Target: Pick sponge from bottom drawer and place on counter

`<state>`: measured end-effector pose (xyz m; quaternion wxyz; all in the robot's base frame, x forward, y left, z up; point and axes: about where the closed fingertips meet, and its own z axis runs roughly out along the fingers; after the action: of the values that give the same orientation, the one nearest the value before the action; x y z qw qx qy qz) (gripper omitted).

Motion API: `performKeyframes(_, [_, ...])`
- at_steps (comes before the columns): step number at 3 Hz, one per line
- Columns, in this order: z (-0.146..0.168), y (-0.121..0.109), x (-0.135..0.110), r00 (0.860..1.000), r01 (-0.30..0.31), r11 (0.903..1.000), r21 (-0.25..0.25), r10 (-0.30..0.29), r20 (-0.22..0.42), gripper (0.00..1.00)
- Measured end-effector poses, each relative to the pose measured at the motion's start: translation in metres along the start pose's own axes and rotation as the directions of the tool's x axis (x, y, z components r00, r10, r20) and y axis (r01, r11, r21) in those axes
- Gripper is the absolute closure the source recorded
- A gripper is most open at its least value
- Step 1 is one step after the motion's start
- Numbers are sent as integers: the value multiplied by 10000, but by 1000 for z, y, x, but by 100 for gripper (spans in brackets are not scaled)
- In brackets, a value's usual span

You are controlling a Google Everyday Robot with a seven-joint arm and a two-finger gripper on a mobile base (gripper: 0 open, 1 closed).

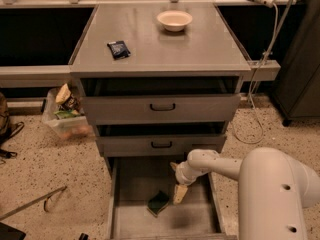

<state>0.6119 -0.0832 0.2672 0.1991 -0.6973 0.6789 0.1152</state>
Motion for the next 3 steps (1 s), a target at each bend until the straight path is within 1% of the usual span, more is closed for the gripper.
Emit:
performKeyframes(1, [27, -10, 13, 9881, 1310, 9880, -814, -1368, -698, 0])
performKeyframes(2, [44, -5, 29, 9803, 1803, 9723, -1490, -1901, -544, 0])
performKeyframes(3, [71, 3, 41, 9763, 2152, 9508, -2230, -2146, 268, 0])
